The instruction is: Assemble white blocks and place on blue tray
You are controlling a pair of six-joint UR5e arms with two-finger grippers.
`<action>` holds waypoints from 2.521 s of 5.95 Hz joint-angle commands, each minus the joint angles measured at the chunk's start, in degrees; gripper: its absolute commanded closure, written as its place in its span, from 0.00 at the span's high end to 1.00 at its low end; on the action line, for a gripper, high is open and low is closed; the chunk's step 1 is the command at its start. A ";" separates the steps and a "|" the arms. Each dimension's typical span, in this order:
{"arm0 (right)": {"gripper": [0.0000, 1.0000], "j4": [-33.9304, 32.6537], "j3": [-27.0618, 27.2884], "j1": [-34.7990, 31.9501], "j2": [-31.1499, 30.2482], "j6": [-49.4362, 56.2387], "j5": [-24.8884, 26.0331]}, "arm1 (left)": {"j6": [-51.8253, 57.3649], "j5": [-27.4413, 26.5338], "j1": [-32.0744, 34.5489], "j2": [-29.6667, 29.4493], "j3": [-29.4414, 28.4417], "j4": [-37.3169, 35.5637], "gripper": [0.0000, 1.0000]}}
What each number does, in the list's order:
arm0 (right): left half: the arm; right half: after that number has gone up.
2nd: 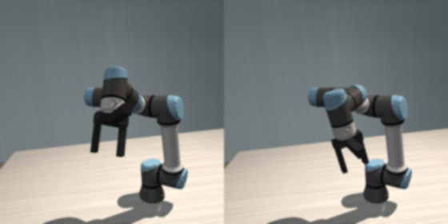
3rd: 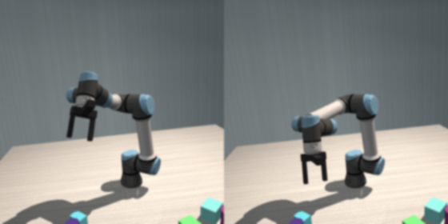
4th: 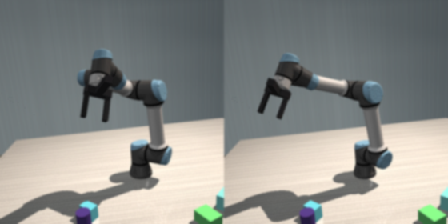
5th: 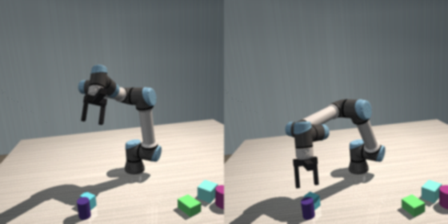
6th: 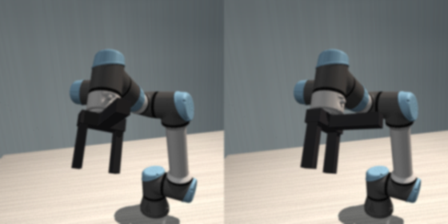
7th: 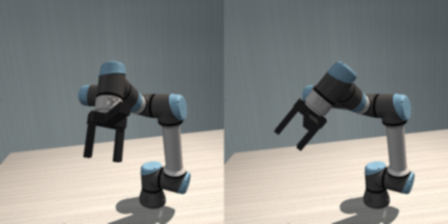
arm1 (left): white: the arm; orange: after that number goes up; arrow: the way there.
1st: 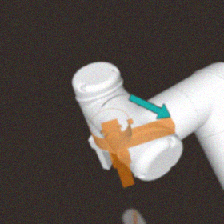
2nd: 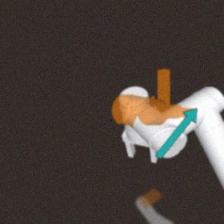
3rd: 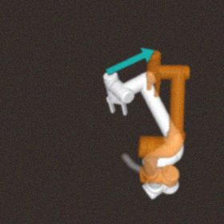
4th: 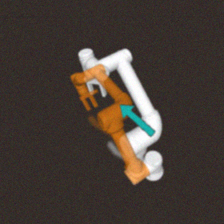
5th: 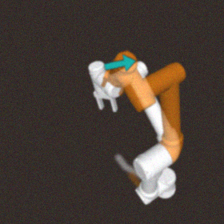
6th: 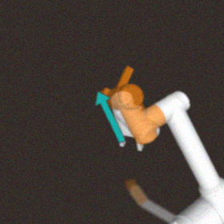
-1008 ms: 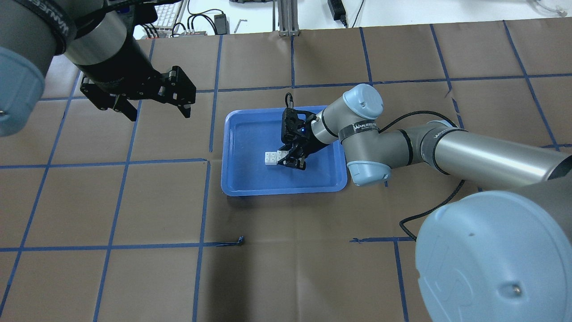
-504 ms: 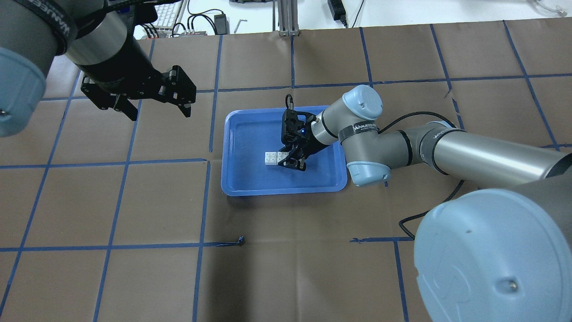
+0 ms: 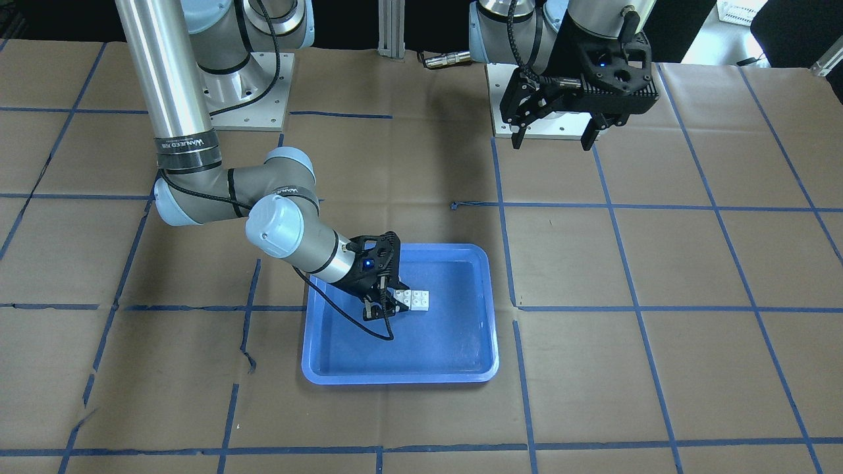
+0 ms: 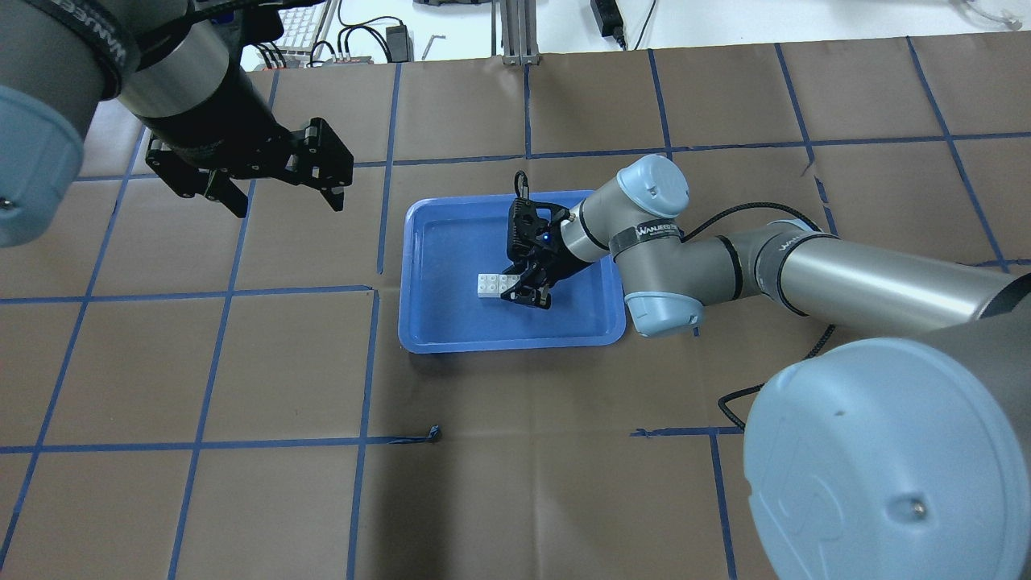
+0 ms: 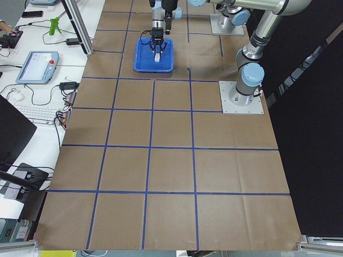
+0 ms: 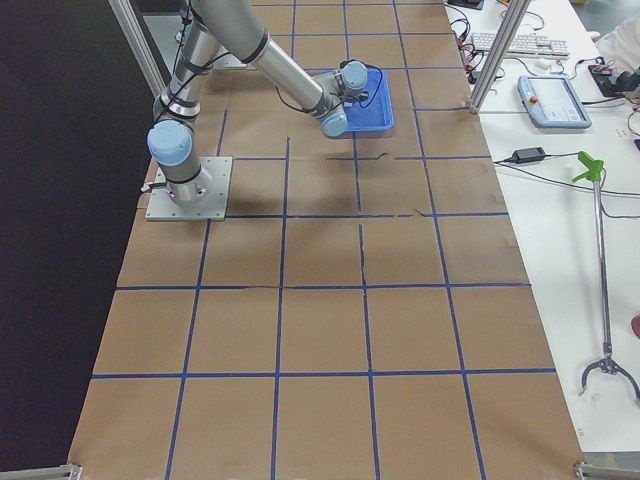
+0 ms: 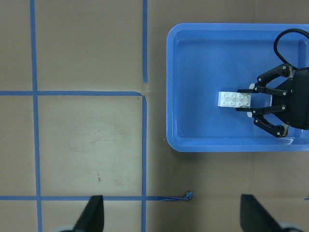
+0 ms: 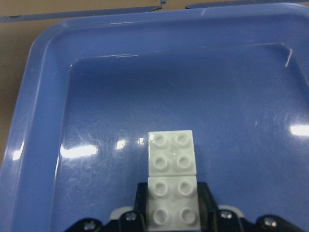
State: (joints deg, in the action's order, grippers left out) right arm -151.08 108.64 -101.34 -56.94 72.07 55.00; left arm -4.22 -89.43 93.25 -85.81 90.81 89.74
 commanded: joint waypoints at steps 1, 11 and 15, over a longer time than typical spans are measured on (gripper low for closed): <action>0.43 -0.01 0.00 0.00 0.07 -0.09 -0.24 | 0.09 -0.04 0.00 0.02 0.07 0.08 0.99; 1.00 12.76 -2.64 5.69 -11.93 -4.39 9.92 | 0.09 0.04 -0.09 0.02 0.24 -0.09 0.99; 1.00 27.81 -2.29 8.61 -22.40 -27.87 26.96 | 0.00 0.04 -0.09 0.02 0.24 -0.18 0.99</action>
State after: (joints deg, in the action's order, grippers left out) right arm -127.53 106.30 -93.19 -76.84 52.04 77.37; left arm -4.22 -89.38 93.16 -85.79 91.05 89.63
